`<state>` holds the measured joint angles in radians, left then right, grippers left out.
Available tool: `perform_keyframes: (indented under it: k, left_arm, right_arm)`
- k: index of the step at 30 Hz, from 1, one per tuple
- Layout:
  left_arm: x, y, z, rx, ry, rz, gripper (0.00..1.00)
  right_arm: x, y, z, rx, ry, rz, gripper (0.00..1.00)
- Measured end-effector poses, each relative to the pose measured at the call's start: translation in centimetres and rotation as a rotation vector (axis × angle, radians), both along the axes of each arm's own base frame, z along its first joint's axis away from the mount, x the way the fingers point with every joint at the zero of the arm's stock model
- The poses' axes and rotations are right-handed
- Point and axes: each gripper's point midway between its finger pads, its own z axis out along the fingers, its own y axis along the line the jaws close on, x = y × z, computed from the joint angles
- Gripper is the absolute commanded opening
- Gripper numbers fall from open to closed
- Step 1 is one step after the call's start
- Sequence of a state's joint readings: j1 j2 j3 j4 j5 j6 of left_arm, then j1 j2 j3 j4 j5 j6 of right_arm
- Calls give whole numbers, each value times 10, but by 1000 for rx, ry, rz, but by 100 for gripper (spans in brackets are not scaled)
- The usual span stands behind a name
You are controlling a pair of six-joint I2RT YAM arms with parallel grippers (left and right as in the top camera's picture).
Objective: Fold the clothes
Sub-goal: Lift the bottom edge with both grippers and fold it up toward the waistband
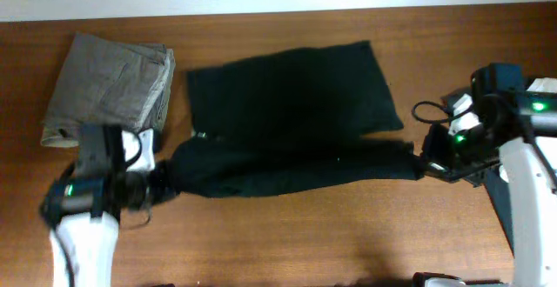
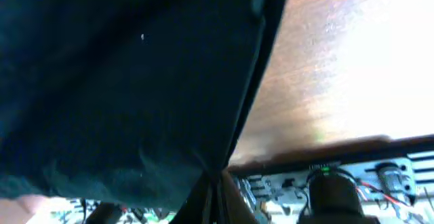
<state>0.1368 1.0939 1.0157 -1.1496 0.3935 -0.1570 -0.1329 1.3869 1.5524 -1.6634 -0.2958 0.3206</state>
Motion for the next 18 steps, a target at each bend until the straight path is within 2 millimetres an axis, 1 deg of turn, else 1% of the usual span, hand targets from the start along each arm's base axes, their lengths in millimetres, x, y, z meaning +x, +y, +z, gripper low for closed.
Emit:
perform_keyframes:
  k: [1, 2, 3, 4, 5, 6, 7, 8, 11, 13, 14, 15, 16, 17, 18]
  left_arm:
    - [-10, 4, 12, 37, -42, 12, 0]
    - [-13, 8, 26, 72, -105, 23, 0]
    - [-14, 11, 36, 94, -149, 31, 0]
    - [-13, 14, 47, 118, -198, 40, 1]
    - [-10, 15, 51, 127, -217, 45, 1]
    - [-6, 17, 50, 129, -212, 46, 0]
    - [0, 17, 46, 129, -200, 44, 0]
    - [9, 18, 40, 125, -181, 41, 1]
    - [44, 19, 3, 101, -71, 24, 0]
    - [62, 19, -14, 90, -46, 16, 0]
    - [81, 19, -26, 86, -51, 10, 0]
    - [93, 20, -36, 86, -54, 8, 1]
    - [101, 21, -42, 86, -58, 8, 0]
    - [109, 22, -46, 90, -69, 7, 1]
    - [117, 24, -53, 98, -77, 6, 1]
  right_arm:
    - [3, 0, 14, -8, -49, 7, 4]
    - [5, -1, 27, -17, -96, 11, 4]
    - [7, -1, 34, -23, -128, 12, 4]
    - [14, -3, 40, -34, -171, 13, 4]
    - [20, -4, 40, -39, -193, 14, 4]
    - [27, -4, 39, -40, -204, 16, 4]
    - [36, -5, 37, -41, -214, 18, 4]
    - [49, -6, 34, -40, -228, 20, 4]
    - [107, -8, 5, -27, -249, 32, 4]
    - [151, -8, -10, -20, -314, 41, 4]
    - [168, -8, -20, -17, -334, 47, 4]
    - [188, -7, -36, -2, -340, 52, 4]
    - [201, -5, -45, 9, -354, 56, 4]
    - [218, -4, -61, 28, -358, 52, 4]
    - [226, -3, -76, 43, -342, 46, 4]
